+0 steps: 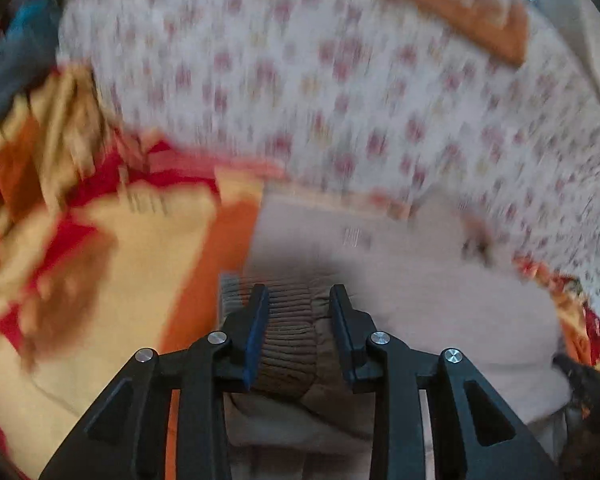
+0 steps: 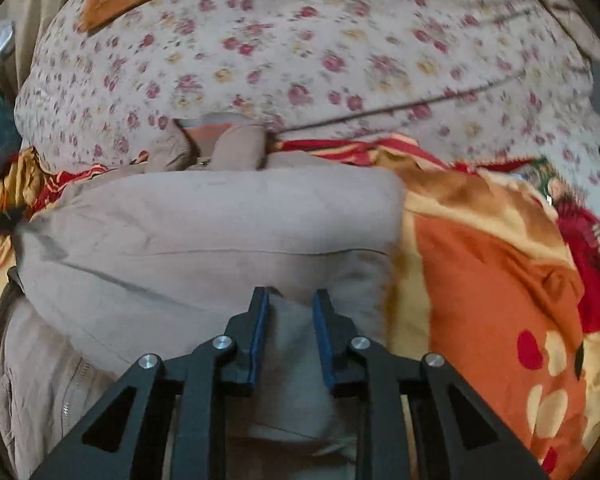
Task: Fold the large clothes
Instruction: 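Grasp the jacket body fabric with the right gripper and lift it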
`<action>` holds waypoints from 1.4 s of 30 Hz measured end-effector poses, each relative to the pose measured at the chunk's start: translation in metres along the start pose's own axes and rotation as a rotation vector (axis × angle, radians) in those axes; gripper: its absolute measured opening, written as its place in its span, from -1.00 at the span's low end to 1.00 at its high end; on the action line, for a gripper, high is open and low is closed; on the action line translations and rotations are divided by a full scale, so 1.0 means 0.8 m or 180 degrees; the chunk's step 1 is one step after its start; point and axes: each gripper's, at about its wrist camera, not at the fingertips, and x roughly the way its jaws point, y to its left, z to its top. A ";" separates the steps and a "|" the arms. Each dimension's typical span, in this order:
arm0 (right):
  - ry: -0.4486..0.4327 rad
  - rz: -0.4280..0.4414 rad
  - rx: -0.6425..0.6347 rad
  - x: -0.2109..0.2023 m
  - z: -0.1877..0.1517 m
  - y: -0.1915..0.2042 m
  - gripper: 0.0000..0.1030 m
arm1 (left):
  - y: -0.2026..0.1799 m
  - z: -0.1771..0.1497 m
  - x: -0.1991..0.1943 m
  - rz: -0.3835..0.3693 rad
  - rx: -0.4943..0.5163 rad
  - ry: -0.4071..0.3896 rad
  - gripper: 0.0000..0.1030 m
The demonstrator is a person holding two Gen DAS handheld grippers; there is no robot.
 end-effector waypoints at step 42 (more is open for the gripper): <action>0.0096 -0.0015 -0.0398 0.060 0.031 0.092 -0.11 | -0.038 -0.010 0.021 0.0354 0.0487 0.0148 -0.09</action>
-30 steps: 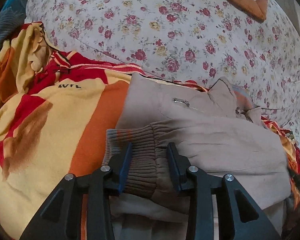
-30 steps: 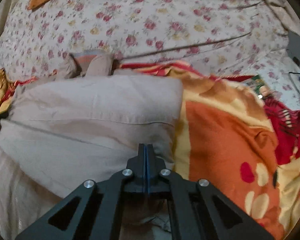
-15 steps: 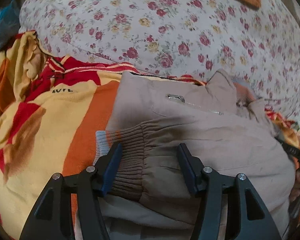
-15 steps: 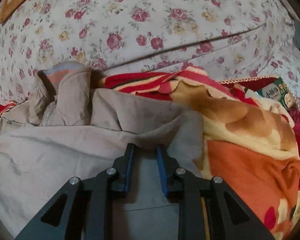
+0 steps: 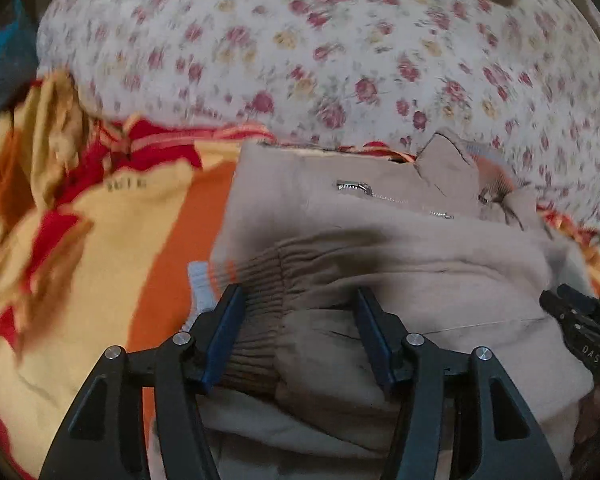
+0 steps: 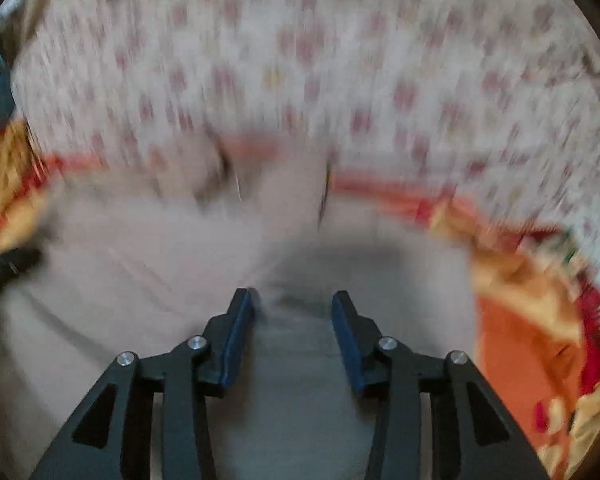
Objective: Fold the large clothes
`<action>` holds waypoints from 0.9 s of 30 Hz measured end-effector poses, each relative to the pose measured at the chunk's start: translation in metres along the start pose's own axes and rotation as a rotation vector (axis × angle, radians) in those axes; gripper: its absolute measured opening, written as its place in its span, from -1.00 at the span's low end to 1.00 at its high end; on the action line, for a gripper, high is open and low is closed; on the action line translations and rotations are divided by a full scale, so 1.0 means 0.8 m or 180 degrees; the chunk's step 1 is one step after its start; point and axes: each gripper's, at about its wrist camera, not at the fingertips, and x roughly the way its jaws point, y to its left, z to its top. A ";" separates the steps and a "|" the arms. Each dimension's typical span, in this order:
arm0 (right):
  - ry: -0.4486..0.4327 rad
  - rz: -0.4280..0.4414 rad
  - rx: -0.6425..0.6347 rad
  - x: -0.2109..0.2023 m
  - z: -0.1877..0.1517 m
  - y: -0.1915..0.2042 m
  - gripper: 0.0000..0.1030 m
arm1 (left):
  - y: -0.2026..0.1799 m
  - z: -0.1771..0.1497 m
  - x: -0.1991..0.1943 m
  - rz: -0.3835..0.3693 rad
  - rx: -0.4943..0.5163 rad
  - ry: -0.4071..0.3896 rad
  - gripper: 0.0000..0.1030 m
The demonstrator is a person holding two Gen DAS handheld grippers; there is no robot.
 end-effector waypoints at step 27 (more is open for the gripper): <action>-0.0184 0.0171 -0.0140 -0.078 -0.029 0.009 0.37 | -0.036 -0.013 0.015 0.0399 0.0450 -0.0034 0.39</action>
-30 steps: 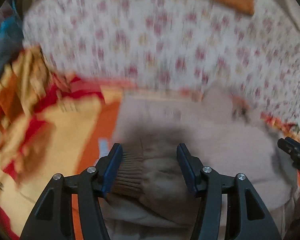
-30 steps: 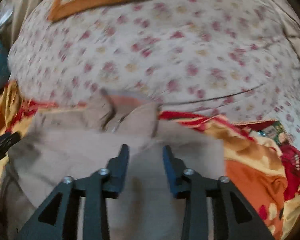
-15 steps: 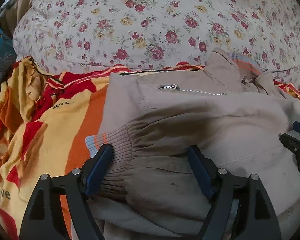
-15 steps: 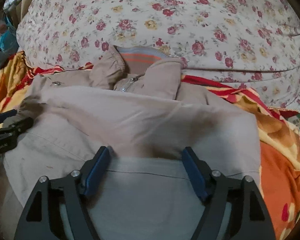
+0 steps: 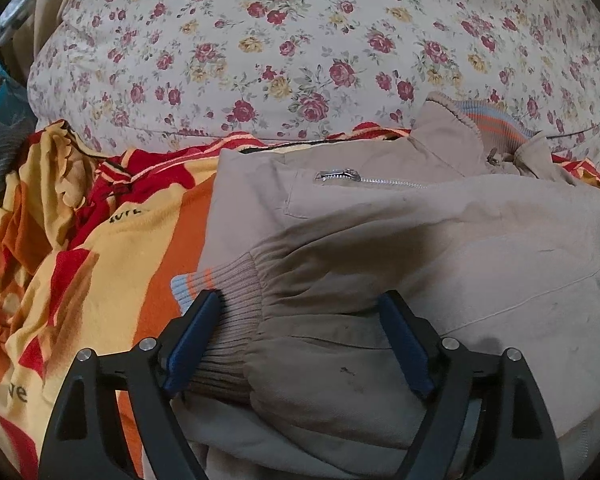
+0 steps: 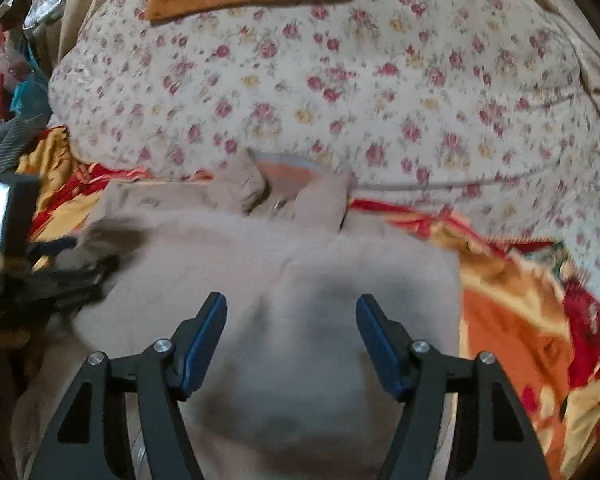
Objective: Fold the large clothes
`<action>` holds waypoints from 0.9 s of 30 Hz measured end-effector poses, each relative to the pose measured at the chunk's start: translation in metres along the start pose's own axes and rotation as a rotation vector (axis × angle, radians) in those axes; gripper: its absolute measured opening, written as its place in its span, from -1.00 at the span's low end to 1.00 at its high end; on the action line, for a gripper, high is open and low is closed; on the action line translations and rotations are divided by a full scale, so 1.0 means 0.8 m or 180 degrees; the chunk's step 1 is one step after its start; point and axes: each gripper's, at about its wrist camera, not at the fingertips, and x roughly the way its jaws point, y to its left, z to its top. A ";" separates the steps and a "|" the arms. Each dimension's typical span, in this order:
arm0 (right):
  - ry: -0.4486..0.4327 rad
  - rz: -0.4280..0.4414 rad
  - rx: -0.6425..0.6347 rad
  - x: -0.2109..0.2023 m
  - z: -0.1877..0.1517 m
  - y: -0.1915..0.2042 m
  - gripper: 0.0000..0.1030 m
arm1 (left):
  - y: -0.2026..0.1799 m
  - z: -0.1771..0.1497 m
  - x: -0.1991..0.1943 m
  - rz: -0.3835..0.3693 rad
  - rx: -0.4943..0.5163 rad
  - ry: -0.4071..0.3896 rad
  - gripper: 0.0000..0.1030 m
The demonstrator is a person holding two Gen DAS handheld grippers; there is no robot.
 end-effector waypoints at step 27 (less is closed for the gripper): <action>0.0049 0.0031 -0.0208 0.039 -0.029 0.004 0.60 | -0.006 -0.003 0.001 0.0098 0.0050 -0.0027 0.46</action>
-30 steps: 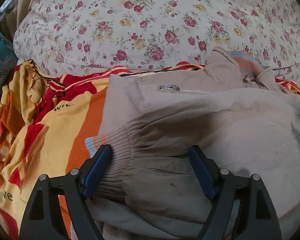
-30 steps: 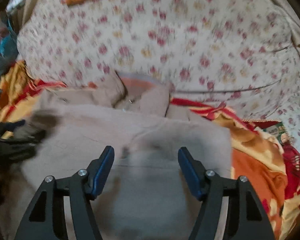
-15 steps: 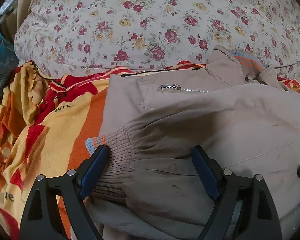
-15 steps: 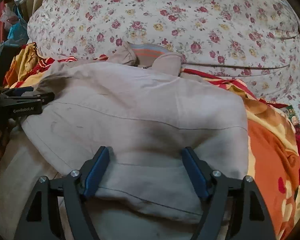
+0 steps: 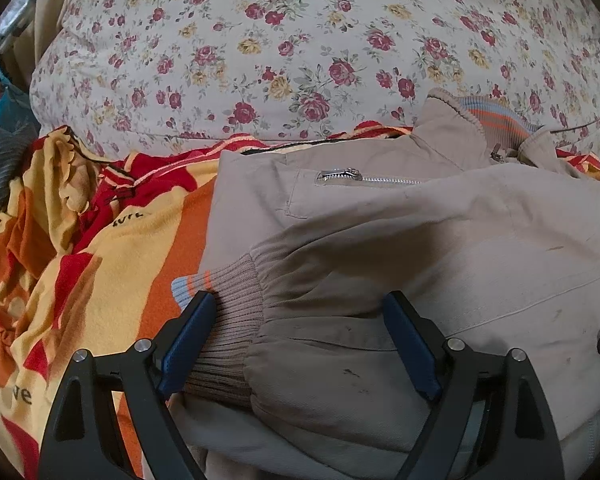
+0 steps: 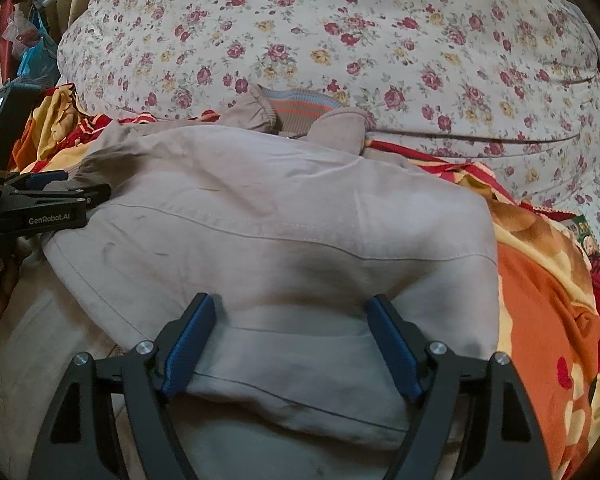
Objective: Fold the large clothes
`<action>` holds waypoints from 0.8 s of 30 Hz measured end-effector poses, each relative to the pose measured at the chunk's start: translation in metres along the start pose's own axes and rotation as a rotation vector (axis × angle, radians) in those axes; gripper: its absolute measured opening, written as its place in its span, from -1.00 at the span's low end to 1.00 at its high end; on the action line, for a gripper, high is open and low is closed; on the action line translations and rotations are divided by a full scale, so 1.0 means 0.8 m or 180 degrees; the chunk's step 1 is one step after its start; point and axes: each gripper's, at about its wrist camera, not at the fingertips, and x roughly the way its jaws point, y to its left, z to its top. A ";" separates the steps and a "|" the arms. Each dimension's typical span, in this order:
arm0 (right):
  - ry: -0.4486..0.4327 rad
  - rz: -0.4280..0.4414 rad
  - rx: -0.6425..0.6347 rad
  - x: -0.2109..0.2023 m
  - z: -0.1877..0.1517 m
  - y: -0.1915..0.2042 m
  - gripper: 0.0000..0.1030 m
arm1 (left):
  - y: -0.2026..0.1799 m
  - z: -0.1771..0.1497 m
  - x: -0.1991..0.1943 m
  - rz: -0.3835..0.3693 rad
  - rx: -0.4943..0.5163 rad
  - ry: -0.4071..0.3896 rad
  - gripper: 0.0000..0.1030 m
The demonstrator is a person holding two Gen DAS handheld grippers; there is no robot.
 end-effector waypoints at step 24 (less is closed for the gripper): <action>-0.0011 0.0001 -0.0001 0.001 0.000 0.001 0.62 | 0.001 0.000 0.000 -0.0043 -0.0027 0.0005 0.48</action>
